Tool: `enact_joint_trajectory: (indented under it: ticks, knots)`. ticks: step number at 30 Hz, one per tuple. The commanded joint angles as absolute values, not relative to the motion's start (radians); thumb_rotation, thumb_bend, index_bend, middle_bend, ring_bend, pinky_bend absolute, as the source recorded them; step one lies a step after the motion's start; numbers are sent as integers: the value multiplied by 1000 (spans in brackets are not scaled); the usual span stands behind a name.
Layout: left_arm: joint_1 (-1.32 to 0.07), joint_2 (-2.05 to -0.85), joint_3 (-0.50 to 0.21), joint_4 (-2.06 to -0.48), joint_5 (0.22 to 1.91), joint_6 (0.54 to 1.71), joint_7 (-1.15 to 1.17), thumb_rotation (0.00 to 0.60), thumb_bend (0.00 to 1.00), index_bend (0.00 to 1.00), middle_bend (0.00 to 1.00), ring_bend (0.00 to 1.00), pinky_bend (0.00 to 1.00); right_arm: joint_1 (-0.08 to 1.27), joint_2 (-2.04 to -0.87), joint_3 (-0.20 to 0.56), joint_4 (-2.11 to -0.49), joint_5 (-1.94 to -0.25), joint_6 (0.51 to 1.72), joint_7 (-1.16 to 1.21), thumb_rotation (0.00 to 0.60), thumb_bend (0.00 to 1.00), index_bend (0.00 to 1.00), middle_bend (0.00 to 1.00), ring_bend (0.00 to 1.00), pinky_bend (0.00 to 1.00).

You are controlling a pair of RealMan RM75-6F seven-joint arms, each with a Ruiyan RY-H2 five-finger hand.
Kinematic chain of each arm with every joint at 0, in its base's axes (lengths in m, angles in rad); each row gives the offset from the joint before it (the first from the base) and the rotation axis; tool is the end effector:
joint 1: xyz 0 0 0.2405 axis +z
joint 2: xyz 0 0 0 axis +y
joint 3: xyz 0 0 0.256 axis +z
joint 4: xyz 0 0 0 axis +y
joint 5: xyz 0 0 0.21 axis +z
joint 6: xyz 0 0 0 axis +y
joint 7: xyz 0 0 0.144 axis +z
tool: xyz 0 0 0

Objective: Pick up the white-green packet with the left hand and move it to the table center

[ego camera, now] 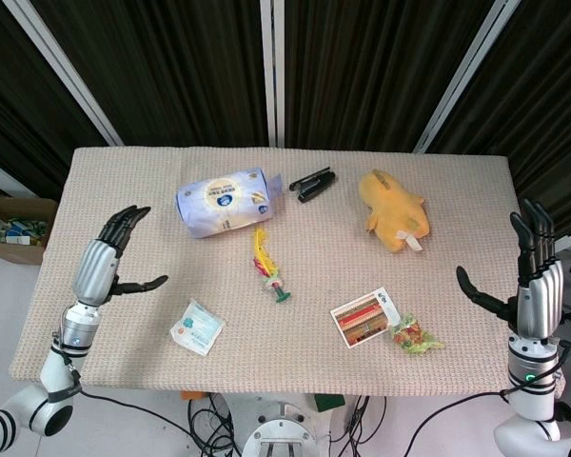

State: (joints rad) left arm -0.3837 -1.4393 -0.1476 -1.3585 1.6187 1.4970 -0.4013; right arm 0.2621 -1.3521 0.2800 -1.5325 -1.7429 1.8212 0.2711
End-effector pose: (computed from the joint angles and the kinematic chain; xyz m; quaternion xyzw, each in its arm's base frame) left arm -0.2304 0.2804 0.0873 -0.5657 -0.3869 -0.6217 0.3792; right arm -0.2057 -0.2420 0.1651 0.4708 -0.2354 0.7342 0.4288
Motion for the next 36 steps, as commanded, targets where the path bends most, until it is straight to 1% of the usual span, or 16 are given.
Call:
enact_joint_trajectory:
  ticks: [1,6,9,10,14,15,17,20,24,26,33,36]
  knots:
    - [-383,-1438,-138,-1359,1620,1493,-401,542,16,72,121,55,117,269,-1355,276,-1524,-1737,1812,272,600,293,0,1,0,0]
    - [-386,-1419,-103,-1363,1664,1493,-352,539,17,72,121,55,120,271,-1354,270,-1516,-1734,1813,273,600,293,0,0,0,0]
    - [-391,-1371,-59,-1402,1705,1464,-300,538,18,72,121,55,121,267,-1347,268,-1513,-1730,1820,275,600,294,0,0,0,0]
    - [-393,-1348,-40,-1425,1716,1443,-286,535,18,72,121,56,122,266,-1345,269,-1513,-1729,1823,277,600,294,0,0,0,0]
    - [-421,-1225,56,-1569,1745,1285,-187,503,17,72,121,58,125,261,-1341,269,-1510,-1717,1829,282,600,293,0,0,0,0]
    - [-426,-1213,70,-1592,1750,1256,-150,492,17,72,121,58,125,261,-1341,268,-1508,-1714,1828,283,600,293,0,0,0,0]
    - [-435,-1209,94,-1627,1761,1205,-68,491,17,76,121,58,124,259,-1342,265,-1502,-1708,1828,285,600,293,0,0,0,0]
    - [-439,-1233,108,-1643,1754,1155,25,499,16,85,121,58,124,255,-1346,261,-1491,-1698,1827,287,600,294,0,0,0,0]
    - [-450,-1278,103,-1635,1716,1096,106,578,20,85,121,58,125,249,-1344,250,-1482,-1691,1821,289,600,295,0,0,0,2]
    - [-460,-1304,97,-1622,1695,1064,130,600,28,85,122,58,125,242,-1337,235,-1482,-1690,1811,284,600,295,0,0,0,4]
    - [-491,-1371,86,-1578,1653,993,169,600,39,89,136,77,133,220,-1338,199,-1460,-1677,1794,281,600,296,0,0,0,4]
    - [-499,-1383,86,-1568,1645,981,183,600,64,118,153,91,147,217,-1343,195,-1449,-1671,1790,291,600,297,0,0,0,5]
